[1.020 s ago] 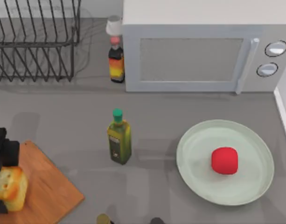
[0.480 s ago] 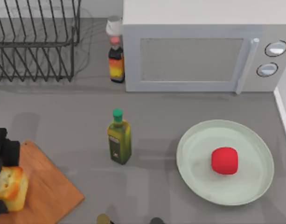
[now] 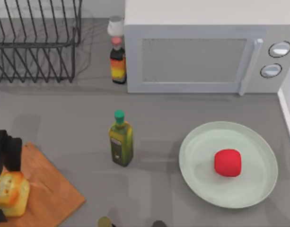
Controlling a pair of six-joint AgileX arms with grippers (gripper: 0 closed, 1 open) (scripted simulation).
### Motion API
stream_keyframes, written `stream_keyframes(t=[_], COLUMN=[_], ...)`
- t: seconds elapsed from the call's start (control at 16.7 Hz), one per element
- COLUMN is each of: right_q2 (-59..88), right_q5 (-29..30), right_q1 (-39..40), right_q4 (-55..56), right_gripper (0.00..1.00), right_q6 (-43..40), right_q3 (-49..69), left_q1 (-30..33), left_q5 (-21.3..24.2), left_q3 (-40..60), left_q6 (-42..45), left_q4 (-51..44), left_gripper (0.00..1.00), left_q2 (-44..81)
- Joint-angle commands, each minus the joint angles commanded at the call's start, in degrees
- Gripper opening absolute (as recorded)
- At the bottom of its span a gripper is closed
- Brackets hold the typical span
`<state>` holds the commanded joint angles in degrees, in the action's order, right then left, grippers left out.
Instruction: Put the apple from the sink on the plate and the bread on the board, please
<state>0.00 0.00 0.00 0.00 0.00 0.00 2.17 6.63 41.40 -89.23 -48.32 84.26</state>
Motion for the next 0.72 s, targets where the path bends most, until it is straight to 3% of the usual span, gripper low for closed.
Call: stream_keyframes(t=[0.42,0.72], right_q2=[0.0,0.0], right_q5=[0.0,0.0], right_q1=[0.0,0.0], right_q4=[0.0,0.0], right_gripper=[1.0,1.0], right_q6=[0.0,0.0], right_q3=[0.0,0.0], left_q1=[0.0,-0.3], left_q5=[-0.1,-1.2], left_q3=[-0.7,-7.7], left_q6=[1.3,14.4], left_q4=[1.4,9.5], left_gripper=[1.0,1.0], left_q2=[-1.8,-14.1])
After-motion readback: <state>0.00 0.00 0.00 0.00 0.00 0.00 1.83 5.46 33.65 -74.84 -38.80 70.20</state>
